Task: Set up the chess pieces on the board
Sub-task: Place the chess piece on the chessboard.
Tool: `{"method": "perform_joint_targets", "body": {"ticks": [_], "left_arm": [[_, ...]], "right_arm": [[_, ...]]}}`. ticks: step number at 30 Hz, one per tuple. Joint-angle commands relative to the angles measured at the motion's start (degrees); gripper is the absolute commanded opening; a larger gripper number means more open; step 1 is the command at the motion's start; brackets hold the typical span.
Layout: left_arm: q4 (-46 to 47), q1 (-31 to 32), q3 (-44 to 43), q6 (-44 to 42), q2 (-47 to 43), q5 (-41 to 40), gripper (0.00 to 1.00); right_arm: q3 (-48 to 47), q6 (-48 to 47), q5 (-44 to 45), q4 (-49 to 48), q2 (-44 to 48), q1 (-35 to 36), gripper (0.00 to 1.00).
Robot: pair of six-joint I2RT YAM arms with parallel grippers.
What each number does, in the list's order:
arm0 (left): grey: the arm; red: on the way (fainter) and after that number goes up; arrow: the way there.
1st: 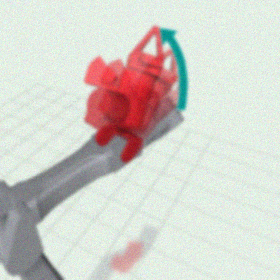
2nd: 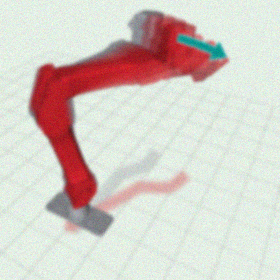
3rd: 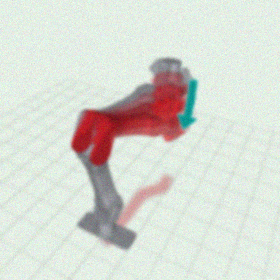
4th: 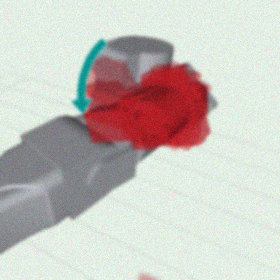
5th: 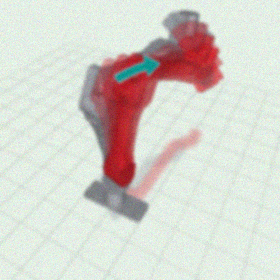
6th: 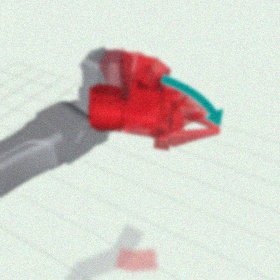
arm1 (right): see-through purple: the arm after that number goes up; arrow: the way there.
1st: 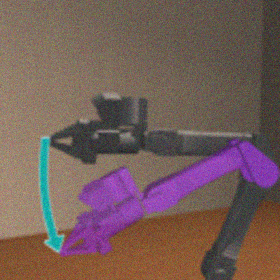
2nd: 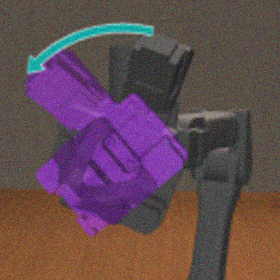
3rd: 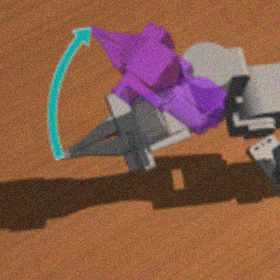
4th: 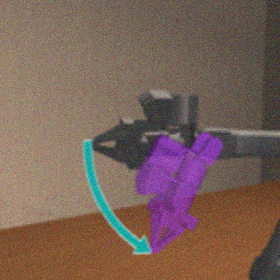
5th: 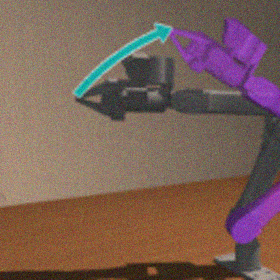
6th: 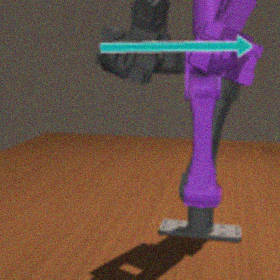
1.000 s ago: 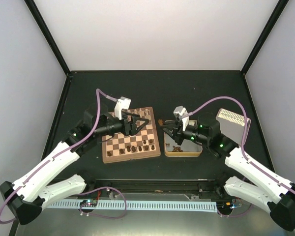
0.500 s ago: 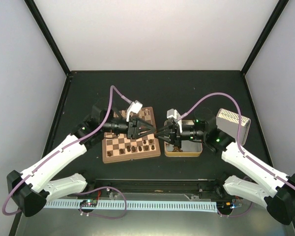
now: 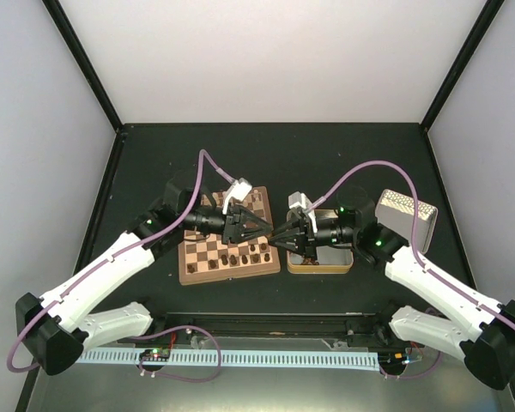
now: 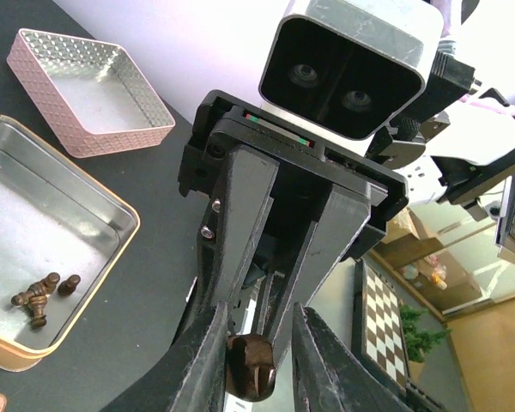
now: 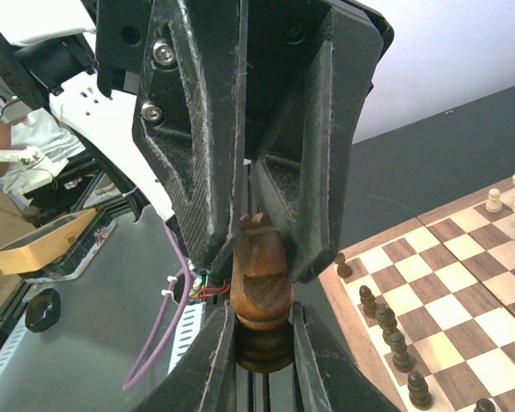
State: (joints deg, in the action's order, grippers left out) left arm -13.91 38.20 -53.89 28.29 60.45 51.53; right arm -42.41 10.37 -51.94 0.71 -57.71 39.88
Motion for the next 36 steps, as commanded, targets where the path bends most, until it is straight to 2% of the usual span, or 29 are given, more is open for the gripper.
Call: {"method": "perform_joint_targets", "body": {"ticks": [1, 4, 8, 11, 14, 16, 21, 24, 28, 30, 36], "left_arm": [[-2.1, 0.1, -0.9, -2.3, 0.5, 3.2, 0.22], [-2.5, 0.2, -0.8, -2.7, 0.8, 3.6, 0.14], [-3.4, 0.3, -0.9, -3.6, 1.2, 3.6, 0.09], [-3.8, 0.2, -1.0, -4.1, 1.3, 3.4, 0.02], [-4.7, 0.3, -1.3, -4.8, 1.2, 2.0, 0.02], [-6.1, 0.3, -1.6, -5.6, 1.0, -0.4, 0.02], [-12.3, -0.1, -3.1, -6.9, 0.3, -15.1, 0.02], [-16.8, -0.4, -3.3, -5.9, -0.2, -28.9, 0.01], [-25.0, -0.7, -2.7, -3.2, -0.3, -47.7, 0.02], [-29.7, -0.7, -2.6, -1.1, 0.2, -54.3, 0.01], [-35.7, -0.8, 1.0, 3.2, -0.2, -62.0, 0.01]], "right_arm": [[-1.8, 0.8, 0.1, -0.8, -0.4, 0.2, 0.04], [-1.9, 1.0, 0.3, -1.1, -0.4, 0.3, 0.04], [-1.8, 1.3, 0.8, -1.2, -0.4, 0.2, 0.04], [-1.8, 1.5, 1.0, -1.3, -0.6, 0.2, 0.07], [-1.8, 2.3, 2.6, -0.8, -0.8, 0.2, 0.13], [-1.8, 2.6, 3.8, -0.2, -1.3, 0.2, 0.24], [1.1, 2.4, 8.8, 0.4, -0.7, 0.2, 0.53], [3.5, 2.9, 12.7, -0.1, 1.5, 0.2, 0.65], [5.1, 4.4, 19.6, 0.0, 4.5, 0.2, 0.7], [5.6, 5.5, 22.9, 0.2, 4.9, 0.1, 0.7], [5.7, 8.4, 27.7, 0.0, 3.5, 0.2, 0.7]]}}
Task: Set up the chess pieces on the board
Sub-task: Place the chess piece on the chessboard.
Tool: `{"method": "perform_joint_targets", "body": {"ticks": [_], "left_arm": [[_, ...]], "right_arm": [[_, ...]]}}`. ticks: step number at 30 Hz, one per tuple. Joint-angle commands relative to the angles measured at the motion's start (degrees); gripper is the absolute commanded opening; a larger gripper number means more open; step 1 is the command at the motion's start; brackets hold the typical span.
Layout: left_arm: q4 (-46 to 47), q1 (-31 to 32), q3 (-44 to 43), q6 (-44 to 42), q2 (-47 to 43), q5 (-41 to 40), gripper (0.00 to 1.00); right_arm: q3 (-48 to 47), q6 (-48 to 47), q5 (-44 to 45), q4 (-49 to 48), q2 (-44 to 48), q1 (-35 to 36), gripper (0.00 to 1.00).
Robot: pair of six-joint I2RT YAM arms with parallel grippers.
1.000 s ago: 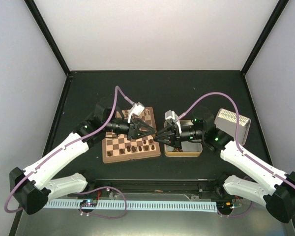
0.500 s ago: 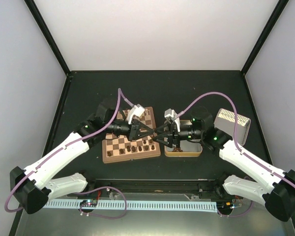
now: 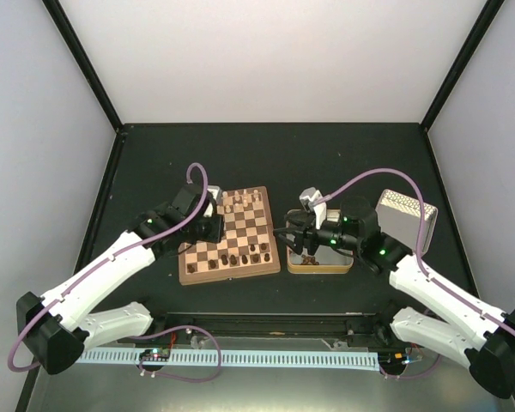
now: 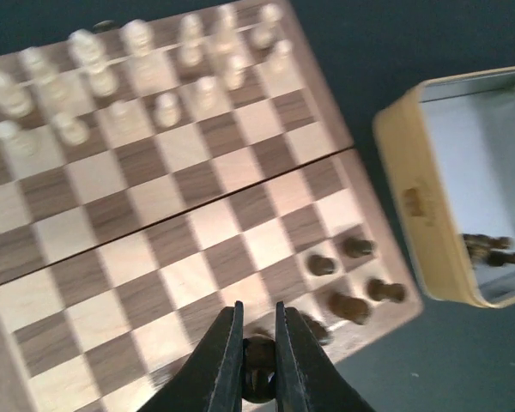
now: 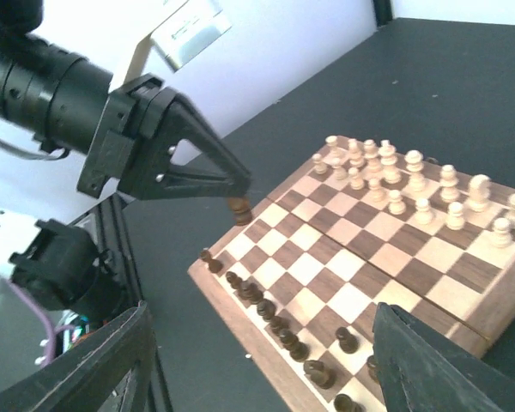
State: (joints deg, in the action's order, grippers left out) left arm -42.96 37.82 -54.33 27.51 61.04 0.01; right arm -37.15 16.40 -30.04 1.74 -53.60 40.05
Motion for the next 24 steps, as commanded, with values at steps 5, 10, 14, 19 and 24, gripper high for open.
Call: {"method": "perform_joint_targets", "body": {"ticks": [5, 10, 14, 19, 24], "left_arm": [[-6.2, -0.4, 7.0, 7.8, -3.1, -13.2, 0.02], [-3.3, -0.4, 12.2, 10.9, -4.9, -13.5, 0.01], [-2.4, -0.6, 14.8, 11.7, -4.9, -13.9, 0.01], [-1.6, -0.8, 16.8, 12.1, -4.9, -12.3, 0.02], [-0.4, -0.9, 18.6, 12.3, -4.6, -10.5, 0.02]], "right_arm": [[0.5, 3.9, 7.7, -1.3, -1.6, 0.0, 0.7], [1.2, 5.0, 9.4, -1.7, -1.9, 0.0, 0.7], [1.5, 5.5, 10.1, -1.8, -1.9, 0.0, 0.7], [1.8, 6.1, 10.5, -1.9, -2.1, 0.0, 0.7], [1.7, 6.5, 10.9, -1.9, -2.5, 0.0, 0.7]]}}
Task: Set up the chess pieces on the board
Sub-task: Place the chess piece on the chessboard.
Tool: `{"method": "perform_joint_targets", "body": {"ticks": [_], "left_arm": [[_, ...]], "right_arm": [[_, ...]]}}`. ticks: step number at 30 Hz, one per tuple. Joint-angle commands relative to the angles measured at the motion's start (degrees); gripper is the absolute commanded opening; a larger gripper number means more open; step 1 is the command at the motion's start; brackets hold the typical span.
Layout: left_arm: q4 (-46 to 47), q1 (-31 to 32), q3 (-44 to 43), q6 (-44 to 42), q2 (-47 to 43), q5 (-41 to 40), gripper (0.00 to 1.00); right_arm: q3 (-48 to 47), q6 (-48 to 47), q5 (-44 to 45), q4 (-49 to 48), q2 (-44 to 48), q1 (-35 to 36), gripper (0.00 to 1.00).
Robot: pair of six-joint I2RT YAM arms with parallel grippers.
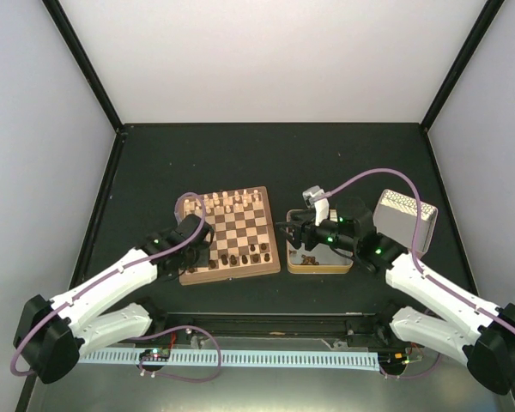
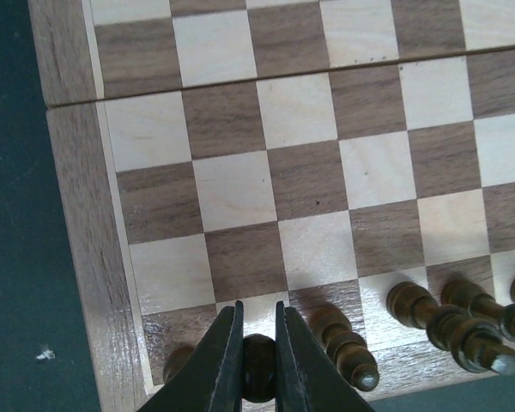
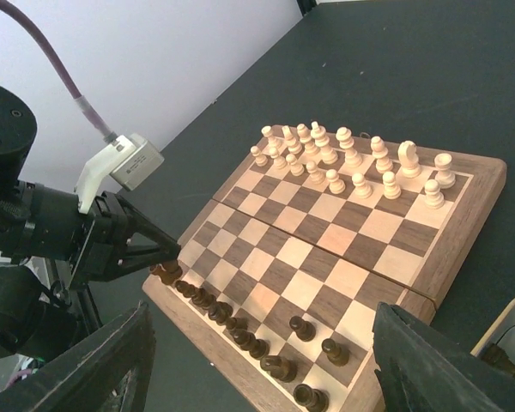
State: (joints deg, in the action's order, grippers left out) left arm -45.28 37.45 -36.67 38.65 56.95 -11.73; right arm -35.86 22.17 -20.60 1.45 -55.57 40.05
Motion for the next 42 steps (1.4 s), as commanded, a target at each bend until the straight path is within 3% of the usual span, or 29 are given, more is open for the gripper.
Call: {"method": "perform_joint_targets", "body": {"ticks": [1, 23, 42], "left_arm": [[2.3, -0.5, 1.1, 1.1, -0.5, 1.5, 0.01], [4.9, -0.5, 3.8, 0.5, 1.3, 3.4, 0.03], [3.9, -0.5, 4.3, 0.3, 1.7, 3.4, 0.16]], "right_arm": [[0.4, 0.8, 1.4, -1.6, -0.6, 0.0, 0.7], [0.1, 0.9, 1.2, -1.7, -2.1, 0.0, 0.7], [0.3, 1.0, 1.0, -1.2, -1.6, 0.0, 0.7]]}}
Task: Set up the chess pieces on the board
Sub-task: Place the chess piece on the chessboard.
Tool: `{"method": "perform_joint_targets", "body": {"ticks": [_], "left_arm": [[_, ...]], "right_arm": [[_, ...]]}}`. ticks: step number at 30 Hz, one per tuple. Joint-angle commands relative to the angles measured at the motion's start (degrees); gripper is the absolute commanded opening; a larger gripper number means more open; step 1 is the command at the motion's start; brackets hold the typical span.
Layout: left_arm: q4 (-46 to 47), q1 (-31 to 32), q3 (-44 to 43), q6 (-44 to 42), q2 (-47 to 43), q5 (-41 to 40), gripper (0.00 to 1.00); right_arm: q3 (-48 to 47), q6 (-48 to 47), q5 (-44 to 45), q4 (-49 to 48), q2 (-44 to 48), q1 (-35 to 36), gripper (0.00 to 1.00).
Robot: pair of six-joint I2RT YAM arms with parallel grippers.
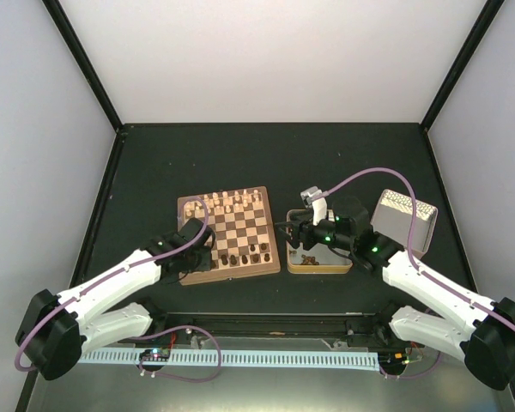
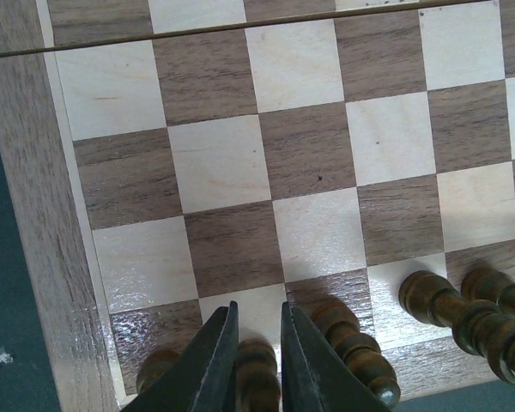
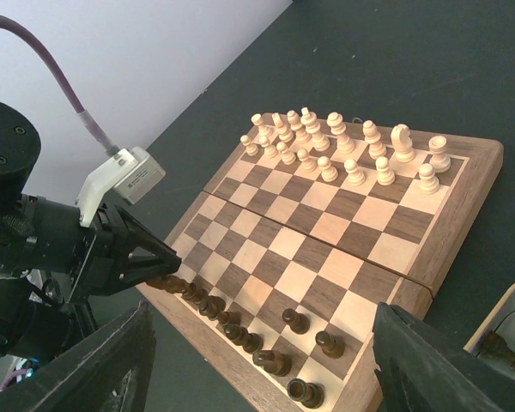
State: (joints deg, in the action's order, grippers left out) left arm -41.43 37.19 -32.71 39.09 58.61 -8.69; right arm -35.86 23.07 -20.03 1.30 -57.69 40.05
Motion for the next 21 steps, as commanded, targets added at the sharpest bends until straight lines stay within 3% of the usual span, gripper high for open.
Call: {"method": "perform_joint_targets", "body": {"ticks": [1, 9, 17, 21], "left_arm": [[-0.1, -0.2, 0.2, -0.1, -0.1, 0.5, 0.17], [-2.0, -0.2, -2.5, -0.4, -2.9, 0.0, 0.26], [-2.8, -0.4, -7.9, -0.6, -6.5, -4.7, 0.35], [-1.4, -0.6, -9.5, -1.4, -9.7, -6.1, 0.39]], "right_arm": [[0.4, 0.2, 0.5, -1.2, 0.6, 0.0, 0.7], [0.1, 1.2, 1.2, -1.2, 0.4, 0.0, 0.7], [-2.9, 16.3, 21.3, 13.3, -3.4, -0.1, 0.64], [-4.1, 20.7, 22.2, 18.6, -9.3, -1.4, 0.58]]}}
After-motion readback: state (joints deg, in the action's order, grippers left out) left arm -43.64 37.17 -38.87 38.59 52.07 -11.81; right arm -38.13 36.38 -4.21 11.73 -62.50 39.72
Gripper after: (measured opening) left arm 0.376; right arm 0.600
